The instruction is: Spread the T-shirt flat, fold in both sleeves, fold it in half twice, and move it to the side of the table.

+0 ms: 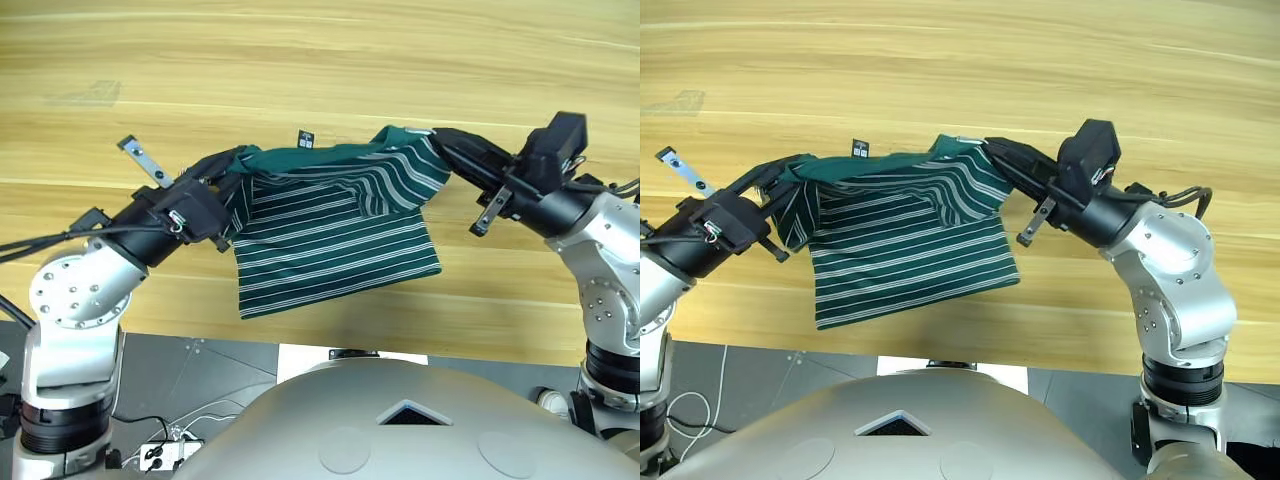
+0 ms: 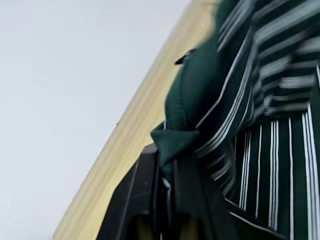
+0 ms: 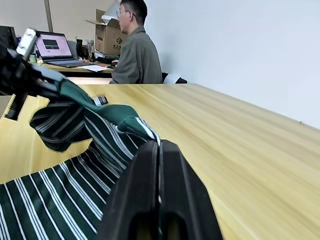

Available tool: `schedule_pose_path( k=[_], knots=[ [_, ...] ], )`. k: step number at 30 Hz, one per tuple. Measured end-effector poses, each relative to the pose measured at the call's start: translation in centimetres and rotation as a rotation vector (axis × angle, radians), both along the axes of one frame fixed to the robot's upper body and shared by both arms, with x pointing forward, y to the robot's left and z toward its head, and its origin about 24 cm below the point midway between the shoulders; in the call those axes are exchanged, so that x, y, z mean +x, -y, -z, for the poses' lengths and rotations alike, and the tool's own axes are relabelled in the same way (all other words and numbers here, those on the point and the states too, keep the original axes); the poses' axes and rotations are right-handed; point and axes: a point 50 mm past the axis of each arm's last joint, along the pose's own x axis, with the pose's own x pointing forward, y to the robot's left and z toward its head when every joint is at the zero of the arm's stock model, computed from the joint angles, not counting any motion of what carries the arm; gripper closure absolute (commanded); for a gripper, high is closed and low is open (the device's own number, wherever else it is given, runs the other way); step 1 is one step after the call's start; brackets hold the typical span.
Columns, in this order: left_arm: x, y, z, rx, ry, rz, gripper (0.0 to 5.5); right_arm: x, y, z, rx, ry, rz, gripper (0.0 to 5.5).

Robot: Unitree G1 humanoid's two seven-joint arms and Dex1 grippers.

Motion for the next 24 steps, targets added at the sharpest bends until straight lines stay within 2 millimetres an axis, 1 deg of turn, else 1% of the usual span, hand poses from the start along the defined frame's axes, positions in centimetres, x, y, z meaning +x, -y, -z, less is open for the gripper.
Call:
schedule_pose_path(
  k=[1,3,6,8,9,10,13,15,17,19,21,22,24],
  knots=[
    [0.4,0.0,0.1,0.01,-0.005,0.011,5.37,0.1,-0.1,0.0,0.001,-0.002,0.0,5.5],
    [1.1,0.6,0.5,0.025,-0.023,0.058,5.37,0.2,-0.6,0.5,0.004,-0.028,-0.017,5.5],
    [1.1,1.2,0.8,0.048,-0.054,0.115,5.37,0.4,-0.8,1.2,-0.02,-0.058,-0.031,5.5],
    [1.3,1.1,0.4,0.087,-0.077,0.166,5.37,0.7,-0.3,1.5,-0.053,-0.073,-0.039,5.5],
    [1.7,1.0,-0.3,0.114,-0.08,0.195,5.37,1.3,0.0,1.3,-0.072,-0.067,-0.037,5.5],
    [2.8,0.8,-1.2,0.124,-0.07,0.205,5.37,2.6,0.5,0.8,-0.084,-0.05,-0.01,5.5],
    [8.2,0.2,-5.5,0.142,0.037,0.152,5.37,7.8,1.7,-3.1,-0.077,0.068,0.099,5.5],
    [12.0,0.4,-8.2,0.118,0.109,0.089,5.37,11.2,2.3,-5.7,-0.085,0.134,0.181,5.5],
    [15.4,1.3,-10.3,0.088,0.166,0.016,5.37,14.2,2.3,-8.0,-0.092,0.186,0.267,5.5],
    [18.4,2.8,-12.6,0.075,0.234,-0.072,5.37,16.7,2.0,-10.3,-0.102,0.233,0.369,5.5],
    [20.8,4.4,-14.7,0.074,0.294,-0.163,5.37,18.7,1.8,-12.5,-0.106,0.276,0.472,5.5],
    [21.6,5.1,-15.7,0.079,0.327,-0.202,5.37,19.4,1.6,-13.7,-0.101,0.302,0.513,5.5],
    [22.6,6.9,-18.8,0.096,0.416,-0.278,5.37,20.4,1.5,-16.6,-0.087,0.366,0.613,5.5]
  ],
)
